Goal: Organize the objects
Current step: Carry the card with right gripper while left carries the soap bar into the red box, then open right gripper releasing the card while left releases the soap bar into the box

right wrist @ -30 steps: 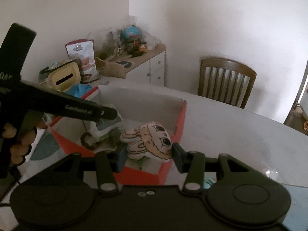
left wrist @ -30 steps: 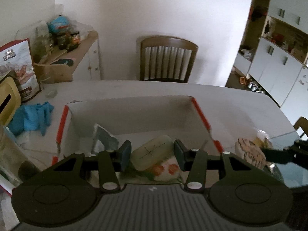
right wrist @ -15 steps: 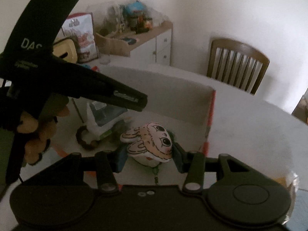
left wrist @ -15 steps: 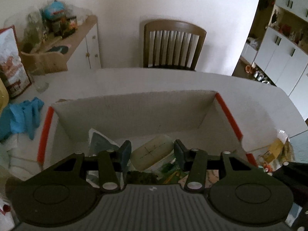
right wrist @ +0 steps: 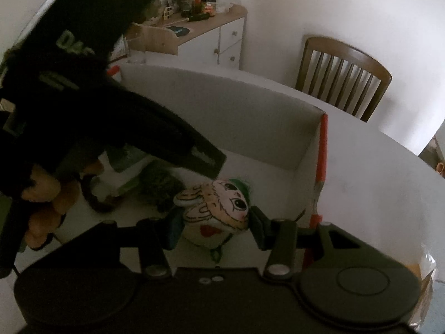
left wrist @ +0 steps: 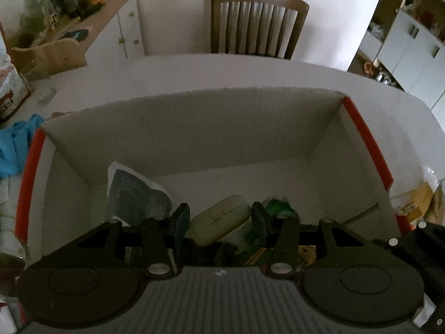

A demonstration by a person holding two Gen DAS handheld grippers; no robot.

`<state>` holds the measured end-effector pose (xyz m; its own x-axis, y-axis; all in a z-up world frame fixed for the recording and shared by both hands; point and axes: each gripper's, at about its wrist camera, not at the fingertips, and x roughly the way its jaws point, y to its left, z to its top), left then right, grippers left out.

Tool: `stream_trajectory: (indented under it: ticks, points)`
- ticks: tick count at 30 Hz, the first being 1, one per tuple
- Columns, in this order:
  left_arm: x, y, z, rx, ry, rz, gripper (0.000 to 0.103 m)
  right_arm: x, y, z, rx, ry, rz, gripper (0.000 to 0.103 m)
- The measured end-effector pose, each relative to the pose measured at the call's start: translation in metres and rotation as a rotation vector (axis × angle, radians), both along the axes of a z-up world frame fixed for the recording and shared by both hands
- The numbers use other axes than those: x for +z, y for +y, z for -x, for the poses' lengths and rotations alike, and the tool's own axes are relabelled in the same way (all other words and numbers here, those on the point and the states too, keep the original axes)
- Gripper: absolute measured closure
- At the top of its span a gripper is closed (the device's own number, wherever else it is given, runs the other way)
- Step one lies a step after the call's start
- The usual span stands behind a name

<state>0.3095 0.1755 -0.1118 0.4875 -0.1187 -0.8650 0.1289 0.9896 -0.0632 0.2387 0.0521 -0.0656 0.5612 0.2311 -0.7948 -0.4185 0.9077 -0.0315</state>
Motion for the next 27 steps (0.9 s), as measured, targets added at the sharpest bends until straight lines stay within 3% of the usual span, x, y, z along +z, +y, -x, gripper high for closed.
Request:
stream_trajectory:
  ticks: [7,10,15,23,27]
  points:
    - [-0.005,0.000,-0.005,-0.018,0.052,0.004,0.054,-0.001,0.006,0.003,0.024,-0.001,0.034,0.051]
    - [-0.005,-0.001,-0.004,-0.015,0.052,0.004,0.054,0.000,0.005,-0.005,0.024,0.004,0.032,0.045]
    - [0.001,0.002,0.000,0.002,0.020,0.022,0.044,0.005,0.000,-0.003,0.016,-0.013,0.015,0.041]
    - [0.019,0.006,0.010,0.024,-0.034,0.053,0.044,0.023,-0.010,0.011,-0.004,-0.049,-0.029,0.041]
    - [0.033,0.002,0.021,-0.009,-0.091,0.027,0.044,0.035,-0.016,0.020,-0.016,-0.066,-0.058,0.041]
